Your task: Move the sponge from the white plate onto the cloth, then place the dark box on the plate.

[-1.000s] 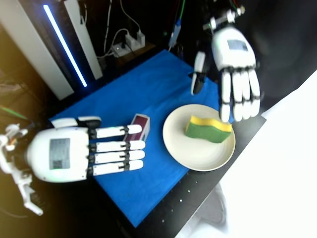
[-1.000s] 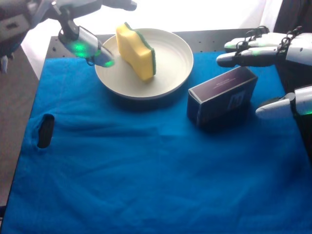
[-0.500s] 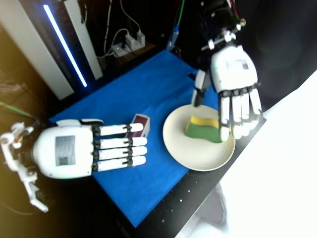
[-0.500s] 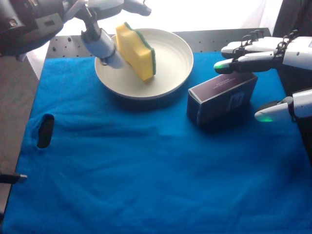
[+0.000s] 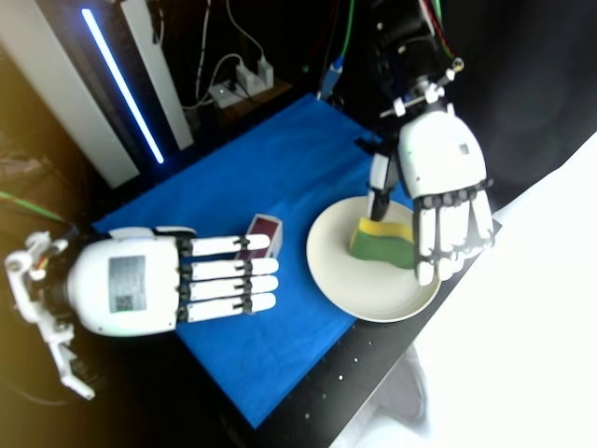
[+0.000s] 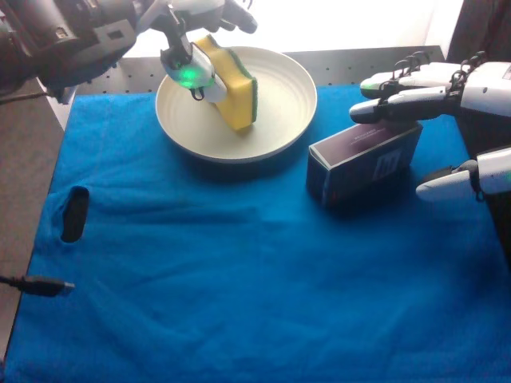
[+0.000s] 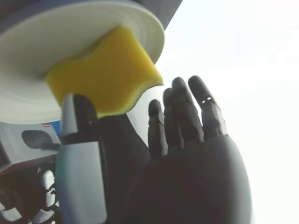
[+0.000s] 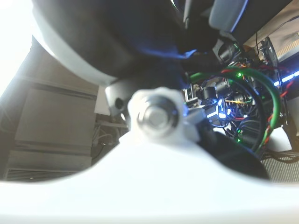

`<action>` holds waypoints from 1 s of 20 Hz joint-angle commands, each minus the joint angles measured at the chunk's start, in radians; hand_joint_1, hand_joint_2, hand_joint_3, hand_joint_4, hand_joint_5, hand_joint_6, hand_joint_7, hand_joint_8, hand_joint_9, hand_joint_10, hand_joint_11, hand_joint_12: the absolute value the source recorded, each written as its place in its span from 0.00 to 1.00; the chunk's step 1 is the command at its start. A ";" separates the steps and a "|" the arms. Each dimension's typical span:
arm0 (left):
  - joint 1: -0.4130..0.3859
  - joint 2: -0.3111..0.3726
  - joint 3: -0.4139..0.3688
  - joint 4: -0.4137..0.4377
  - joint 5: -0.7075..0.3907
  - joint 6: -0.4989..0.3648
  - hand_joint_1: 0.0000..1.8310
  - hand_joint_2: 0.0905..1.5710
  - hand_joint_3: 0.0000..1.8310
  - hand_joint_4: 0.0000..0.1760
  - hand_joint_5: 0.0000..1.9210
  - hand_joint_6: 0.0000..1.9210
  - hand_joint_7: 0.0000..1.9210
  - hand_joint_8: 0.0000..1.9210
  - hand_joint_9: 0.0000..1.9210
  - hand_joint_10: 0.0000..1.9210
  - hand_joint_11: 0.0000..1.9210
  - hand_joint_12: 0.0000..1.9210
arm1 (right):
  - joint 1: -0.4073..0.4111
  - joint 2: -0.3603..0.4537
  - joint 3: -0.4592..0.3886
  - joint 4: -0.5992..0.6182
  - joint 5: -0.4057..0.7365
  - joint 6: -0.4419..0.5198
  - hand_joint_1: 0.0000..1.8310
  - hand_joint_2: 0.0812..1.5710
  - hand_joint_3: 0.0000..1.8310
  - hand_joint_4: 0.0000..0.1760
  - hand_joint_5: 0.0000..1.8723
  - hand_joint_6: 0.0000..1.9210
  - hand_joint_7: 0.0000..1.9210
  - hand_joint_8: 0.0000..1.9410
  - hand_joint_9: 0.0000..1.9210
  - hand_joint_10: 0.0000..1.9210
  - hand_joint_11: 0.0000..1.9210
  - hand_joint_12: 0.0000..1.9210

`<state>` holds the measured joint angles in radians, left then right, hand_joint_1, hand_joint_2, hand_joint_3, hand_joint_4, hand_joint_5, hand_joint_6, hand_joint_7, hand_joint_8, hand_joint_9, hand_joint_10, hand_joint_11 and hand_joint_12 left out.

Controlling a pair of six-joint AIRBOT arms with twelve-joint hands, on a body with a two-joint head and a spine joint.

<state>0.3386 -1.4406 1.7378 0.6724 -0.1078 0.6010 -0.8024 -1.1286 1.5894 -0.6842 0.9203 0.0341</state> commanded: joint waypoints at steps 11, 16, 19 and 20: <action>0.008 0.029 -0.006 -0.048 -0.115 -0.048 0.65 0.73 0.00 0.00 0.48 0.51 0.44 0.69 0.34 0.50 0.15 0.78 | 0.012 -0.005 0.004 0.065 0.088 0.017 0.38 0.73 0.00 0.59 0.12 0.00 0.06 0.00 0.04 0.00 0.00 0.13; -0.015 0.130 -0.085 -0.092 -0.258 -0.102 0.69 0.67 0.00 0.00 0.58 0.29 0.54 0.59 0.47 0.64 0.40 0.83 | 0.011 -0.004 0.003 0.068 0.088 0.030 0.38 0.73 0.00 0.45 0.12 0.00 0.07 0.00 0.06 0.01 0.03 0.14; -0.018 0.268 -0.225 -0.138 -0.406 -0.101 0.68 0.67 0.00 0.00 0.59 0.34 0.52 0.53 0.44 0.46 0.20 0.81 | 0.011 -0.003 -0.009 0.083 0.088 0.034 0.37 0.73 0.00 0.48 0.11 0.00 0.07 0.00 0.05 0.00 0.02 0.14; -0.016 0.312 -0.270 -0.138 -0.441 -0.101 0.74 0.68 0.00 0.00 0.56 0.38 0.53 0.50 0.44 0.62 0.22 0.79 | 0.011 -0.003 -0.016 0.086 0.088 0.034 0.37 0.73 0.00 0.49 0.11 0.00 0.06 0.00 0.05 0.00 0.02 0.14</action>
<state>0.3386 -1.1179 1.4460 0.5606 -0.4229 0.5018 -0.8024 -1.1286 1.5738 -0.6598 0.9173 0.0589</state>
